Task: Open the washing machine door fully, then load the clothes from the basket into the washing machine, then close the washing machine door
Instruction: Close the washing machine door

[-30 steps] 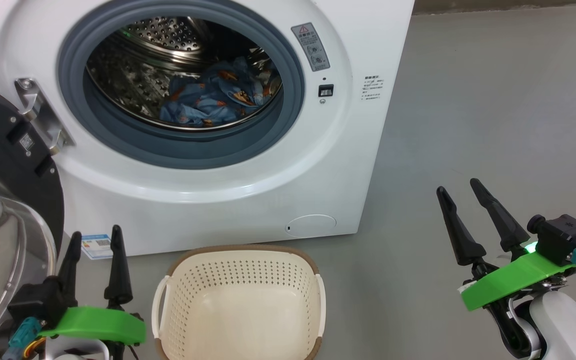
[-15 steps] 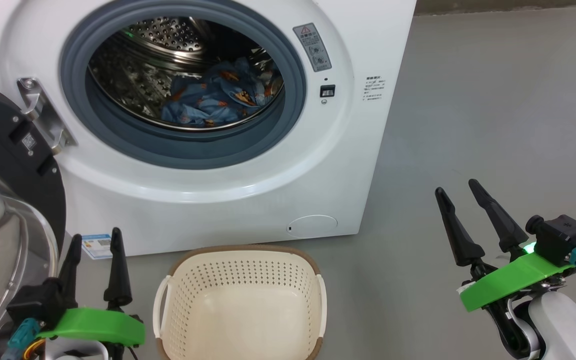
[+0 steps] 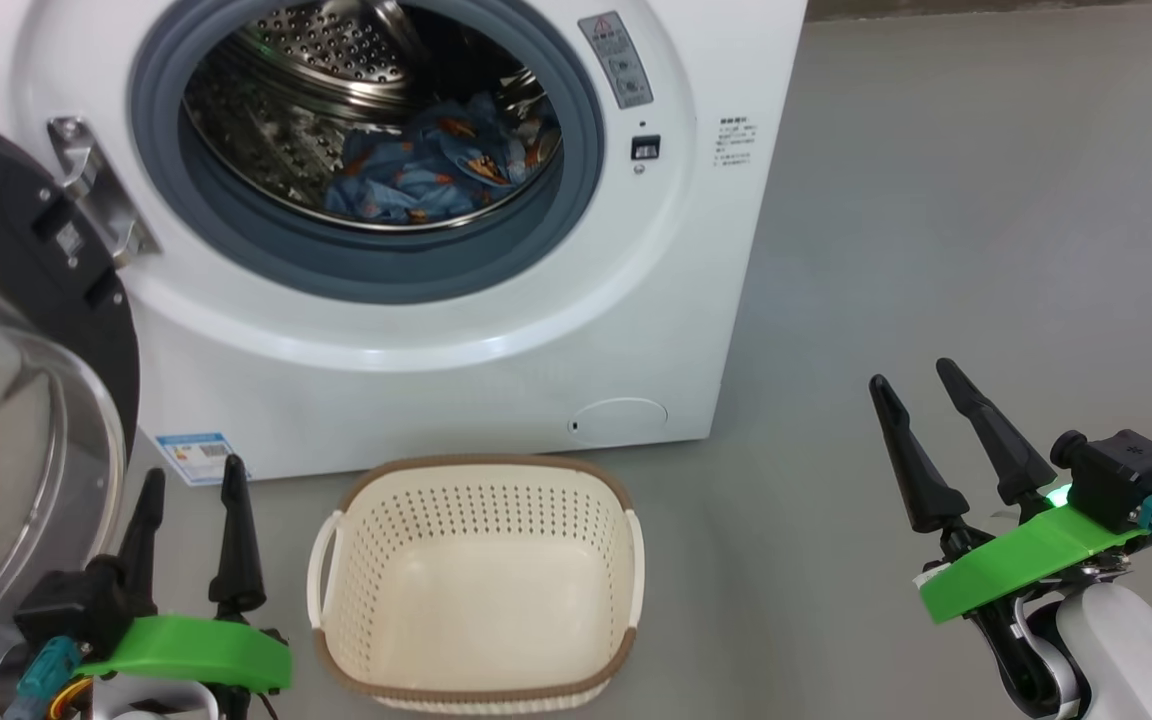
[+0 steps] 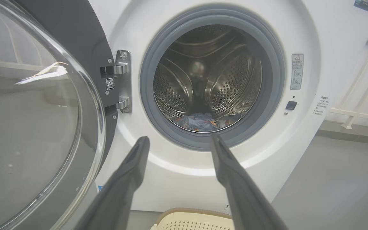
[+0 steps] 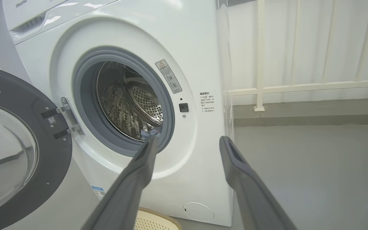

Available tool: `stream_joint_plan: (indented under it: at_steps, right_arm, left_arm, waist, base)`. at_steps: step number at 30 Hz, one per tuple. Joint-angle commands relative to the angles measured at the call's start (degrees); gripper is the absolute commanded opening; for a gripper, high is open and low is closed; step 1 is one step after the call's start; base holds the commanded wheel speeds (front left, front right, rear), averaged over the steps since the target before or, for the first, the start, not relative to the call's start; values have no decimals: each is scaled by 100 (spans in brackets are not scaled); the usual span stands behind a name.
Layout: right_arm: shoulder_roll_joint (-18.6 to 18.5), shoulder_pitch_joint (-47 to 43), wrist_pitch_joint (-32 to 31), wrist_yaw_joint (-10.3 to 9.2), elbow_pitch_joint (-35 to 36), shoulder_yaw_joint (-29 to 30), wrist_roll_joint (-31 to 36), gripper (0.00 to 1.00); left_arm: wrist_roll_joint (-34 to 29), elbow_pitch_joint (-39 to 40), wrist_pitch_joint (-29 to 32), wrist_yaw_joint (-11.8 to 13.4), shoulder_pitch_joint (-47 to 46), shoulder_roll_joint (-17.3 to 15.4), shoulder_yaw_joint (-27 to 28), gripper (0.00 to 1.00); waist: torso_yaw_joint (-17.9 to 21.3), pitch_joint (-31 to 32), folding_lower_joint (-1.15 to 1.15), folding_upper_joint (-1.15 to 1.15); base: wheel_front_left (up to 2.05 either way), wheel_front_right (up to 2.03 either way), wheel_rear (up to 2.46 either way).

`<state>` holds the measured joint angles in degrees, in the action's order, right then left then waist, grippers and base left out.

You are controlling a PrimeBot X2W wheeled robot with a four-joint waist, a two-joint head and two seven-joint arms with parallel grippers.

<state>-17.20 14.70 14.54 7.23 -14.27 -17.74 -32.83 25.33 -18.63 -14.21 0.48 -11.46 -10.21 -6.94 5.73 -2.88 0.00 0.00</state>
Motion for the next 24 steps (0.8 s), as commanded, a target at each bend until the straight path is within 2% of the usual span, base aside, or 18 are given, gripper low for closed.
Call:
stream_joint_plan:
  at_steps: [1,8,24]
  right_arm:
    - [-48,120,46,25,114,-60,-76,100]
    - [-39,102,46,25,124,-51,-66,100]
    - [-50,87,46,25,105,-114,-77,100]
  left_arm:
    - [18,89,-74,-30,-155,-126,216,100]
    - [6,79,-76,-39,-159,-106,217,100]
    - [-40,15,-78,-46,-149,-80,204,100]
  waist:
    - [-3,0,0,0]
    - [-23,2,0,0]
    - [-53,68,0,0]
  base:
    - [-120,120,0]
    - [-65,65,0]
    - [-1,1,0]
